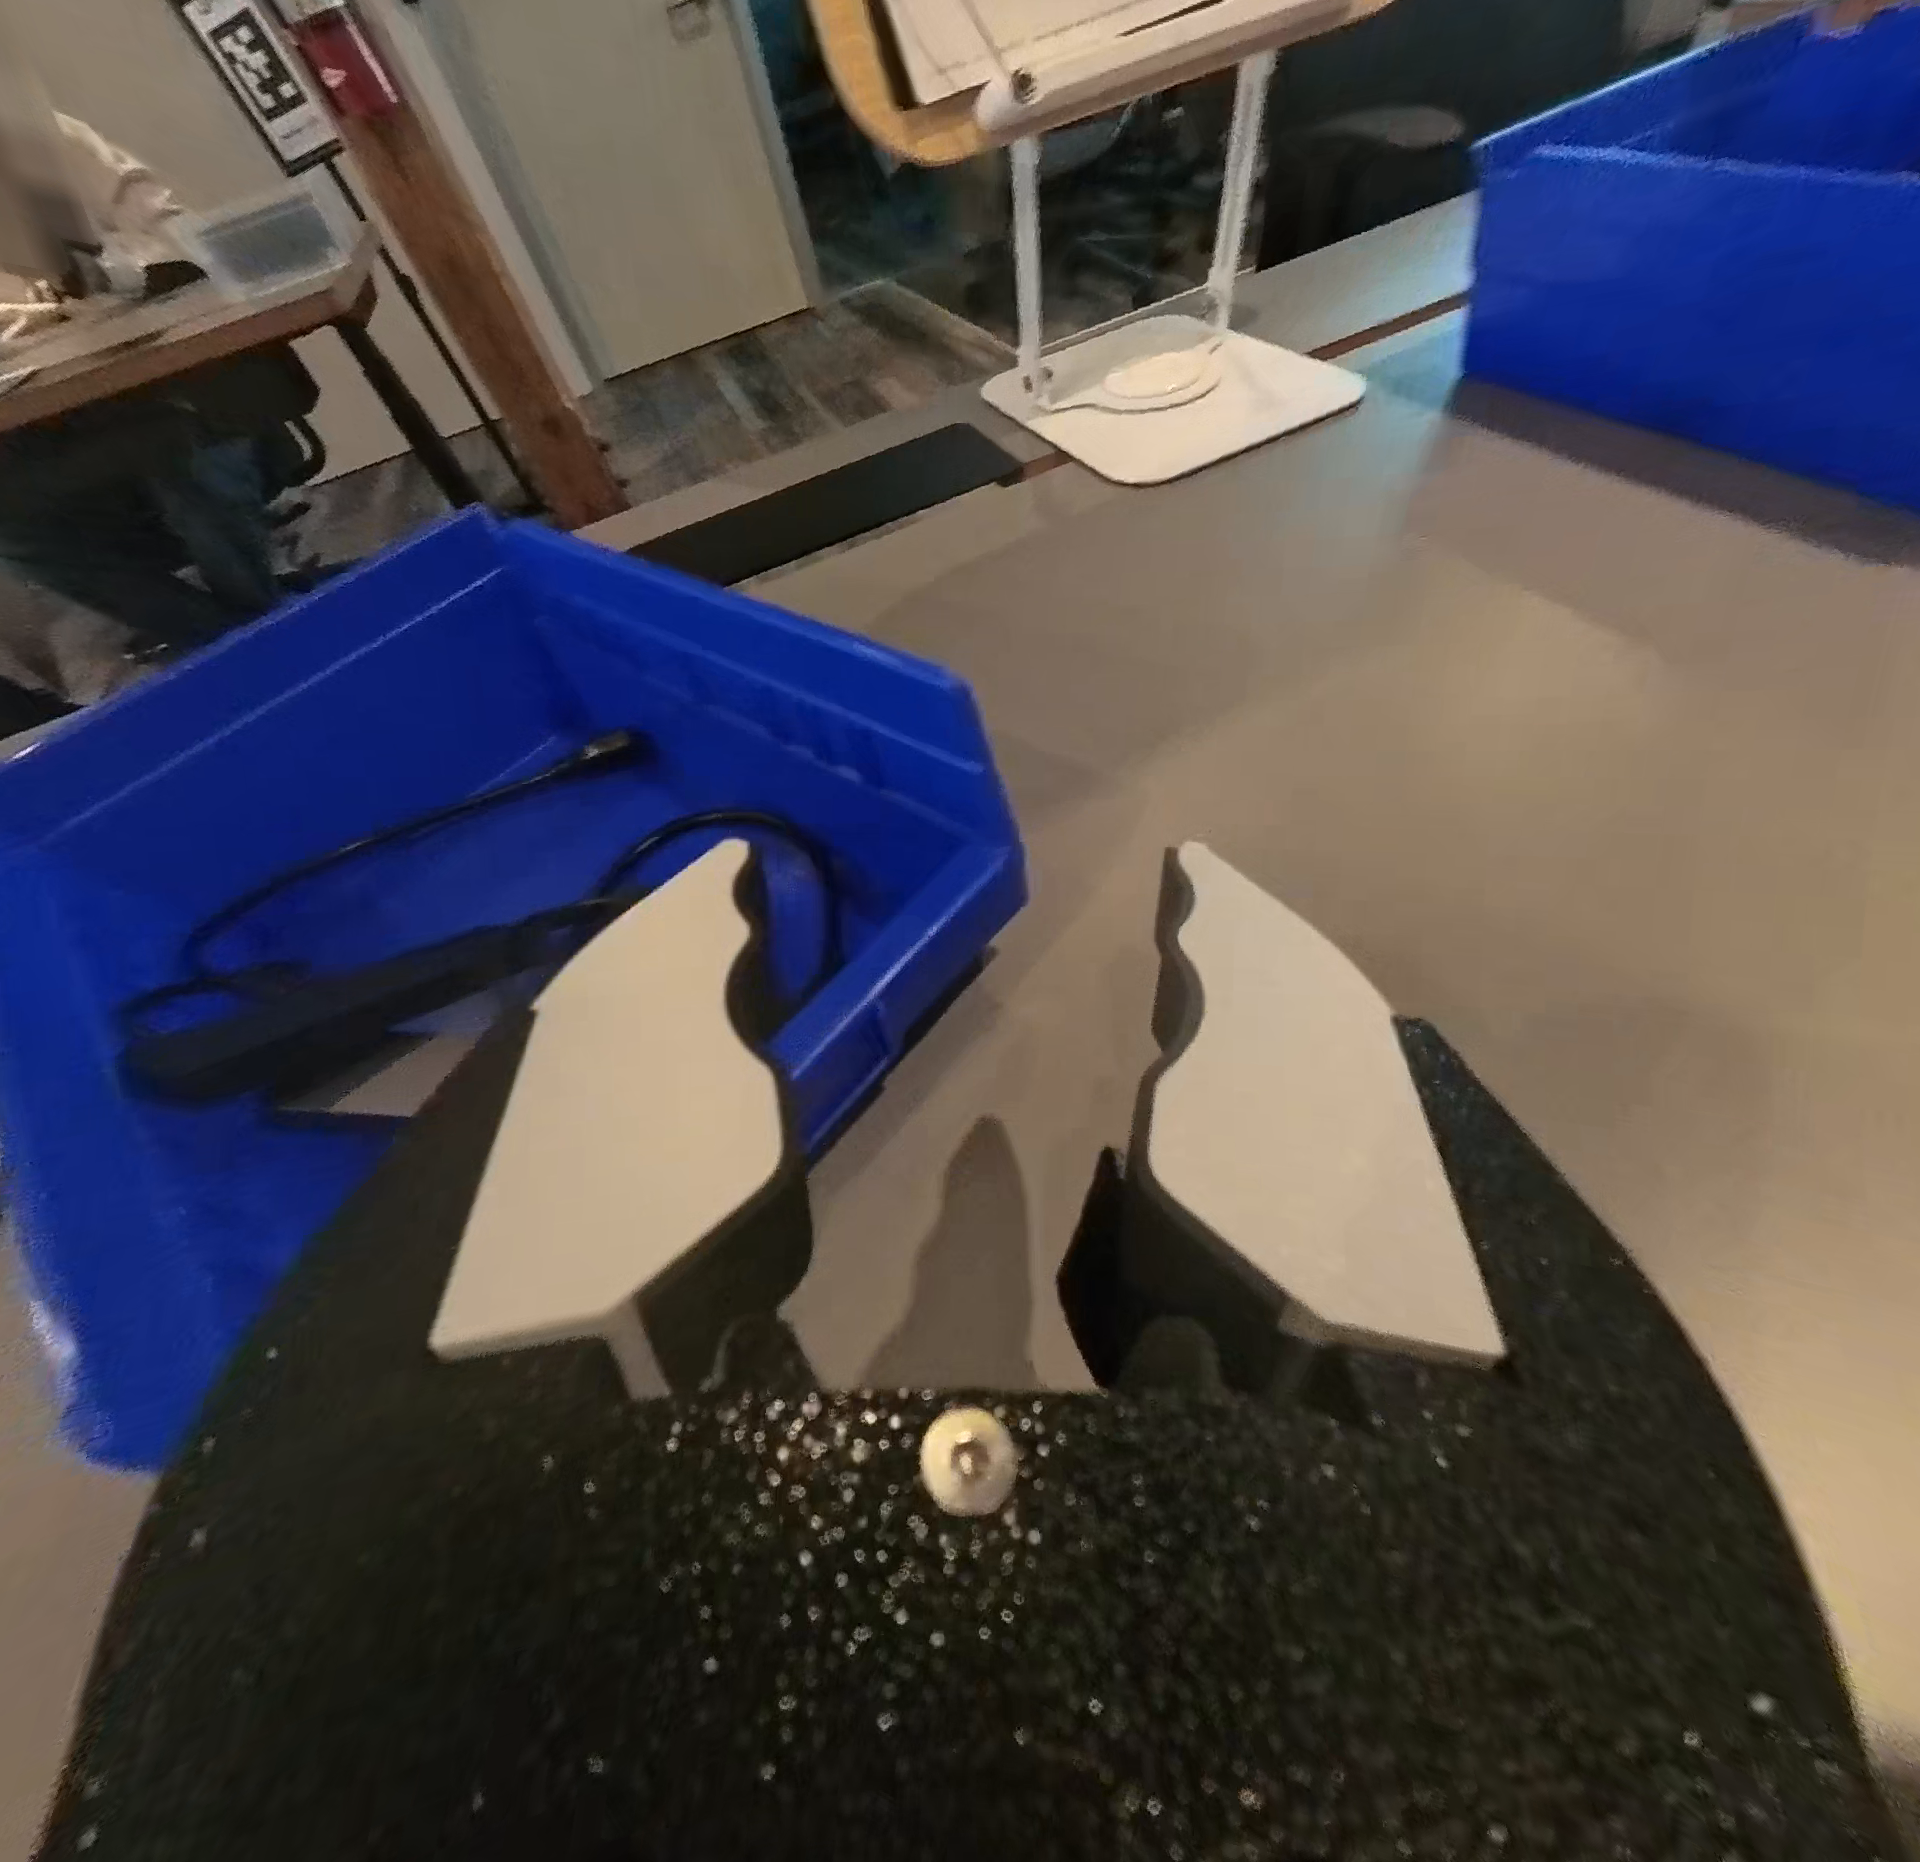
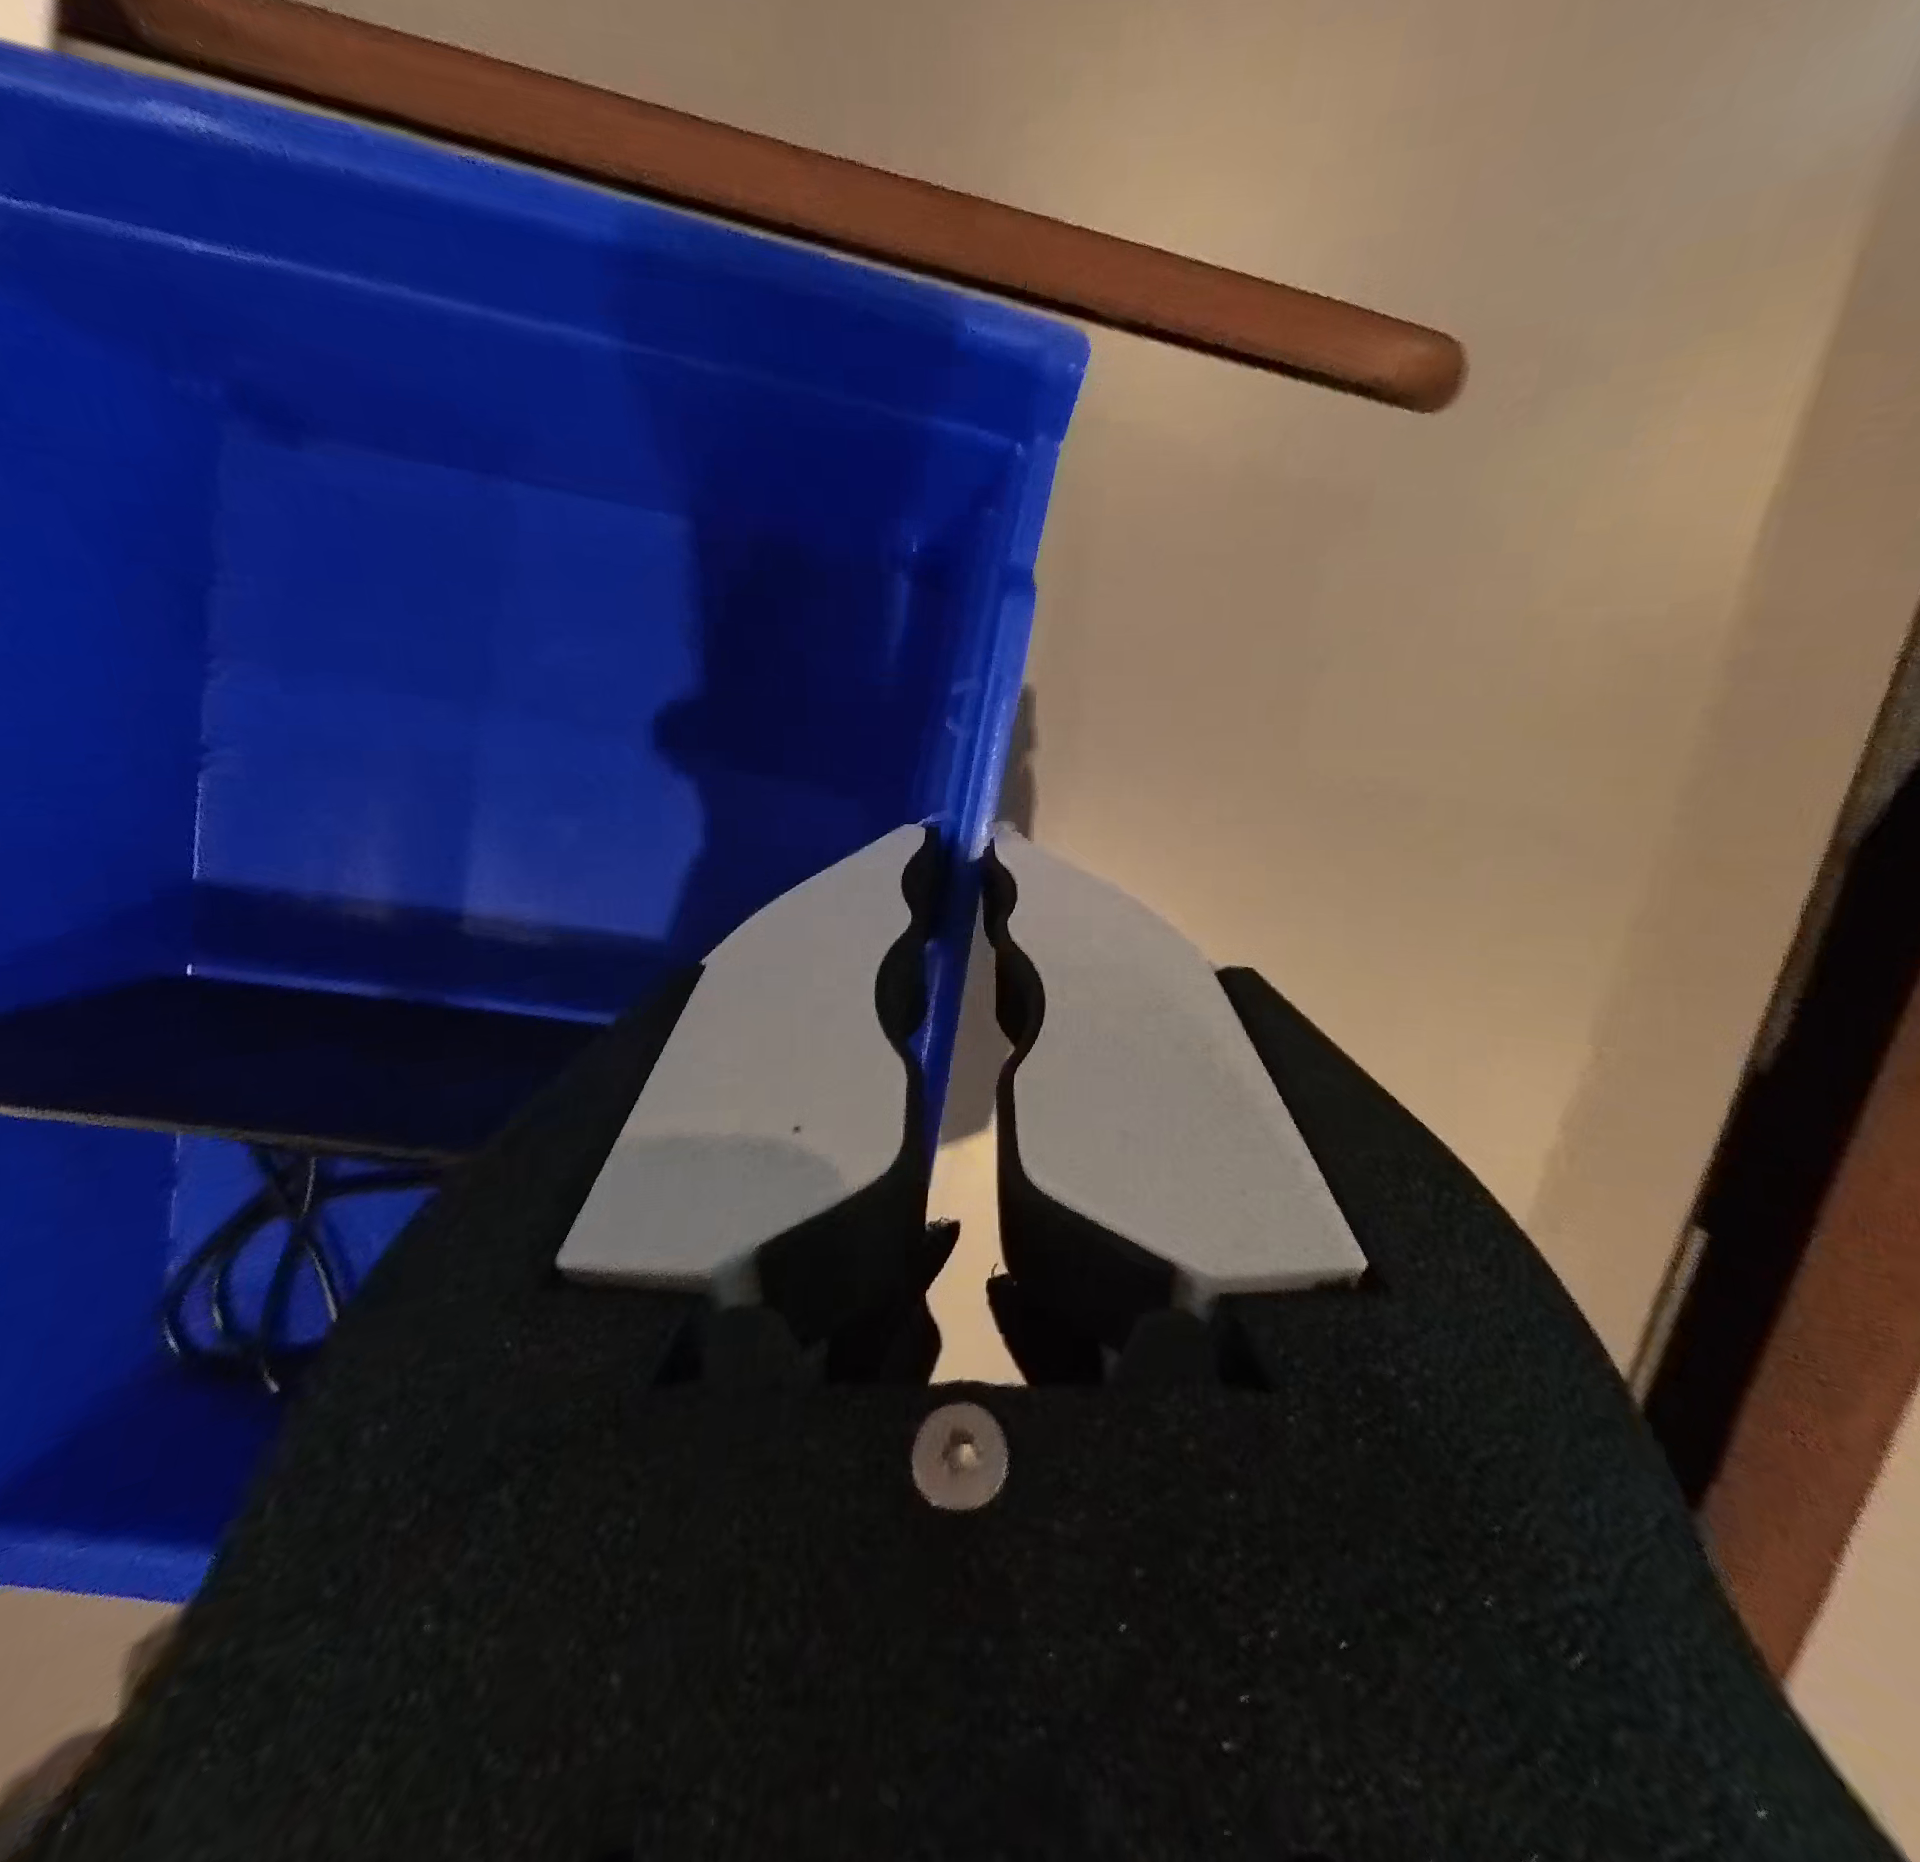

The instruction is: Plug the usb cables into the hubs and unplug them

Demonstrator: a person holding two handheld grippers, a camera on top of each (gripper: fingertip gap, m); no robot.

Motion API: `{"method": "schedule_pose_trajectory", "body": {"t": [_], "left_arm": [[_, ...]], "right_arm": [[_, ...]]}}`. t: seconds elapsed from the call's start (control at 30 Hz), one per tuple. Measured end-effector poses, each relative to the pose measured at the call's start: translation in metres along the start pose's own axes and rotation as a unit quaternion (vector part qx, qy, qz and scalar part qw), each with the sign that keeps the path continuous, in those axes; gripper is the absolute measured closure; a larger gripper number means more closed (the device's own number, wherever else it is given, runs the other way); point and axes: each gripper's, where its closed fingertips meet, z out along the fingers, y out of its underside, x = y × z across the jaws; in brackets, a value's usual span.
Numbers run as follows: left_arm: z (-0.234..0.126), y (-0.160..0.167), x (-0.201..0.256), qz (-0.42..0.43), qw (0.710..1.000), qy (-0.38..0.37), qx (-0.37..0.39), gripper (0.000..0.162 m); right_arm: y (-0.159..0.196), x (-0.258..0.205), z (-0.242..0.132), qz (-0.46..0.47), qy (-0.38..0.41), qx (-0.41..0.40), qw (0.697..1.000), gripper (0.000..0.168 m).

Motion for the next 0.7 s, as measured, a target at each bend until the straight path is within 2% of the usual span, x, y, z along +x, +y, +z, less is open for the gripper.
{"method": "schedule_pose_trajectory", "body": {"t": [0.03,0.17,0.23,0.33,0.4,0.47,0.6,0.7], "left_arm": [[0.0,0.002,-0.006,-0.001,1.0,-0.009,-0.006,0.09],[-0.002,0.01,-0.025,-0.028,0.999,-0.035,-0.029,0.092],[0.001,0.014,-0.026,-0.049,0.998,-0.03,-0.04,0.091],[0.009,0.02,-0.022,-0.065,0.996,-0.023,-0.054,0.09],[0.018,0.016,-0.016,-0.074,0.996,-0.016,-0.05,0.089],[0.029,0.01,-0.01,-0.092,0.994,-0.016,-0.05,0.086],[0.06,0.002,-0.004,-0.094,0.992,-0.034,-0.071,0.075],[0.082,-0.006,0.001,-0.094,0.992,-0.04,-0.073,0.064]], "right_arm": [[0.0,0.011,0.0,0.004,0.005,-0.001,1.0,0.161],[0.007,0.047,0.002,0.028,0.012,-0.002,1.0,0.159],[0.008,0.055,-0.005,0.036,0.011,0.016,0.999,0.147],[-0.01,0.058,-0.04,0.047,0.017,0.111,0.992,0.128],[-0.023,0.045,-0.077,0.044,0.017,0.19,0.981,0.123],[-0.031,0.01,-0.115,0.017,-0.003,0.259,0.966,0.121],[-0.026,-0.126,-0.182,-0.094,-0.14,0.374,0.912,0.122],[0.005,-0.232,-0.194,-0.186,-0.227,0.4,0.868,0.12]]}}
